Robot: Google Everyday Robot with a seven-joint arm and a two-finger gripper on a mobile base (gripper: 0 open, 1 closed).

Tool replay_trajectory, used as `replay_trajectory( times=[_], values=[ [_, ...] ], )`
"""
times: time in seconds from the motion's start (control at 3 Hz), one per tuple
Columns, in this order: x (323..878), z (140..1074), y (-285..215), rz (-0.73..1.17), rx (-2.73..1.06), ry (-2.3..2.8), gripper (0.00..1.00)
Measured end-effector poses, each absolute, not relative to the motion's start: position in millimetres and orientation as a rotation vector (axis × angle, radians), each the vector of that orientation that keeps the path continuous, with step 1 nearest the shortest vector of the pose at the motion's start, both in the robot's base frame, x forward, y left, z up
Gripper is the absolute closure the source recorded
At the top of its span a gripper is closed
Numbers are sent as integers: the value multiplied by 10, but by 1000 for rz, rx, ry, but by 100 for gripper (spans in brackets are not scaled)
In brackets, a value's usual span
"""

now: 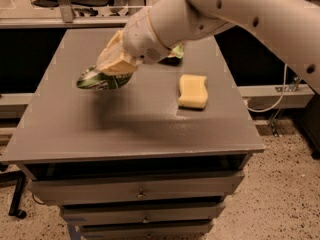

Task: Move green jalapeno chip bag near sponge

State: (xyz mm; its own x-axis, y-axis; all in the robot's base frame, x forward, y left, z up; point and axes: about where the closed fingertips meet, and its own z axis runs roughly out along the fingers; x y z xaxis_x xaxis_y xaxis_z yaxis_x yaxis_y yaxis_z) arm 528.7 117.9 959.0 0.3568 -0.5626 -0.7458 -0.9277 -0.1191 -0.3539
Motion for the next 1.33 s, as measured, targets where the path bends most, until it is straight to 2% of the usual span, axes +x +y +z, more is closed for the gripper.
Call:
replay_trajectory(
  times=[0.67, 1.0, 1.33],
  values=[
    [5240, 9666, 1202, 546, -1793, 1284, 100],
    [5445, 9678, 857, 476, -1788, 1261, 100],
    [5740, 9692, 307, 371, -1771, 1267, 100]
  ],
)
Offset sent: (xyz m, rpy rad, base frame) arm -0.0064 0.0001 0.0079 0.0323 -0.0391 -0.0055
